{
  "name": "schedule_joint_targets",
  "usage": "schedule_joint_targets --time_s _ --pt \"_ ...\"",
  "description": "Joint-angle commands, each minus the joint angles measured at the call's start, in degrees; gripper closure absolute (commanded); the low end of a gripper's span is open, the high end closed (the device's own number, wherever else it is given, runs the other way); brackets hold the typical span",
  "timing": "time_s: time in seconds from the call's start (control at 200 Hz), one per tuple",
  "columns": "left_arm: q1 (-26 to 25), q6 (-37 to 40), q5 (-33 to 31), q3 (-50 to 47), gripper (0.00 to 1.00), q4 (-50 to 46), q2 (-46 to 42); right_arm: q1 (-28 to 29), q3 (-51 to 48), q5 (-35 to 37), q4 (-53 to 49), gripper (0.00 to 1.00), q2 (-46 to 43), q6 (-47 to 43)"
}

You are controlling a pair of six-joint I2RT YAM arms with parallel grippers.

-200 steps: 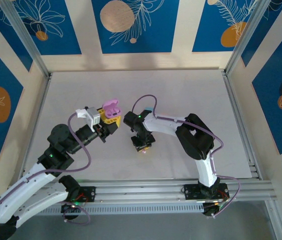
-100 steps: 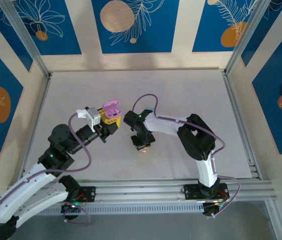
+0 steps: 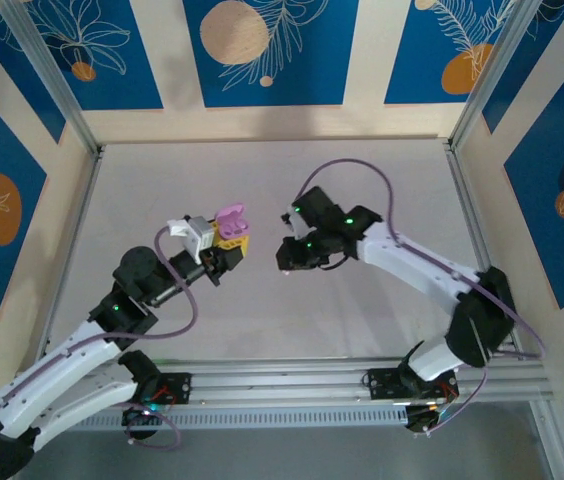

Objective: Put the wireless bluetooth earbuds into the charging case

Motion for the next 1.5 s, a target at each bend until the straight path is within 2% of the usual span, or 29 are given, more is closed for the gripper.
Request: schedule_joint_targets --time_s 0.0,0.225,0.45,0.98,1.496 --pt "-0.37 1.78 1.49 -3.14 0.77 7.74 1.46 -1.57 -0.29 -7.54 2.90 0.82 -6.44 2.82" --pt "-0.39 3.81 6.01 -7.20 0.76 16.32 5.48 -2.49 1.77 -12.97 7.17 0.80 -14.86 5.97" --pt "-0.39 3.79 10.69 -9.55 0.76 24.94 9.54 -1.66 1.41 -17.89 14.61 0.80 -15.03 9.89" --pt "-0.39 2.80 11.97 -9.74 0.76 26.79 11.81 0.84 1.93 -18.89 20.04 0.79 -11.22 12.99" --pt "-0.46 1.30 11.71 -9.66 0.76 27.23 12.12 2.35 3.29 -15.27 20.48 0.79 -9.38 13.32"
